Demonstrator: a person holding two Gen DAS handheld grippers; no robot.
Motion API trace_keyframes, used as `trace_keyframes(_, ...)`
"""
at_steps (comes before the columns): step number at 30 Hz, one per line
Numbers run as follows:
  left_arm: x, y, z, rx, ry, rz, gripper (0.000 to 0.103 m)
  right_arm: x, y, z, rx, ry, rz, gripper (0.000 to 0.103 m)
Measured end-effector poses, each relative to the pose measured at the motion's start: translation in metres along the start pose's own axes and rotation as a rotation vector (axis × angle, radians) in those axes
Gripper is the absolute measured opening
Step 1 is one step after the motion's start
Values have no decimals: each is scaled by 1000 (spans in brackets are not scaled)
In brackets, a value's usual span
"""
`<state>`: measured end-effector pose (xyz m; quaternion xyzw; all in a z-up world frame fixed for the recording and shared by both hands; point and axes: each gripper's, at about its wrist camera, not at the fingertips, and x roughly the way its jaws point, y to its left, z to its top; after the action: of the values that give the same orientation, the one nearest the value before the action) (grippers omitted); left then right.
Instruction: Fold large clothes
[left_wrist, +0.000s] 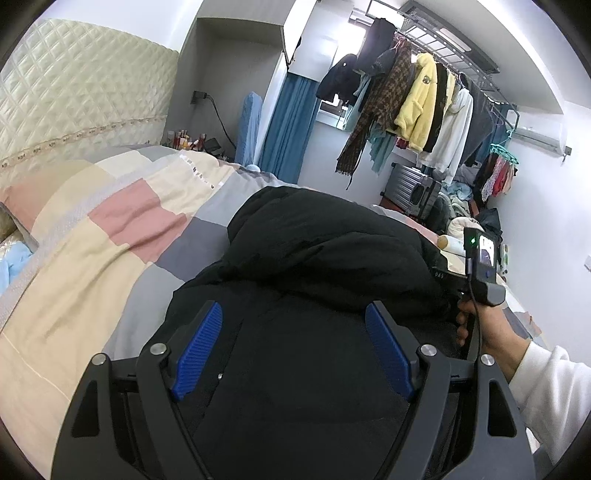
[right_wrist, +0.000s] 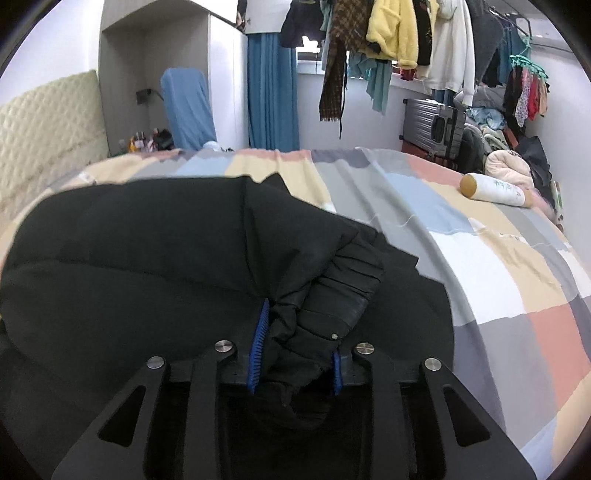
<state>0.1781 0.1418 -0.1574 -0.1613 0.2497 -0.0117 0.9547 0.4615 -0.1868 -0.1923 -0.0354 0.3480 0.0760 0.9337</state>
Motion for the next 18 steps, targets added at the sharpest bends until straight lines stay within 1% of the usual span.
trace_keyframes(4, 4, 0, -2, 2, 13, 0, 80, 13, 0, -7, -5, 20, 1, 26)
trace_keyframes(6, 4, -1, -3, 12, 16, 3, 80, 17, 1, -7, -9, 43, 5, 28)
trace_keyframes(9, 5, -2, -2, 22, 21, 7, 80, 7, 0, -4, 14, 63, 12, 31)
trace_keyframes(11, 4, -2, -2, 17, 22, -2, 80, -5, -4, -1, 72, 78, 43, 40)
trace_keyframes(12, 3, -2, -1, 14, 22, -3, 80, -17, -6, -1, 96, 68, 62, 57)
trace_keyframes(13, 1, -1, 0, 7, 24, -7, 80, -26, -7, 1, 101, 53, 73, 79)
trace_keyframes(14, 0, 0, 2, -10, 30, -24, 80, -41, -7, 5, 92, 21, 82, 83)
trace_keyframes(15, -1, 0, 6, -35, 44, -58, 80, -57, -7, 9, 73, -4, 77, 83)
trace_keyframes(16, -2, -3, 11, -38, 63, -71, 80, -66, -6, 12, 68, -13, 75, 83)
trace_keyframes(17, -4, -5, 17, -34, 72, -61, 80, -80, -8, 16, 70, -24, 84, 83)
trace_keyframes(18, -11, -7, 24, -40, 64, -55, 80, -97, -10, 21, 73, -40, 94, 83)
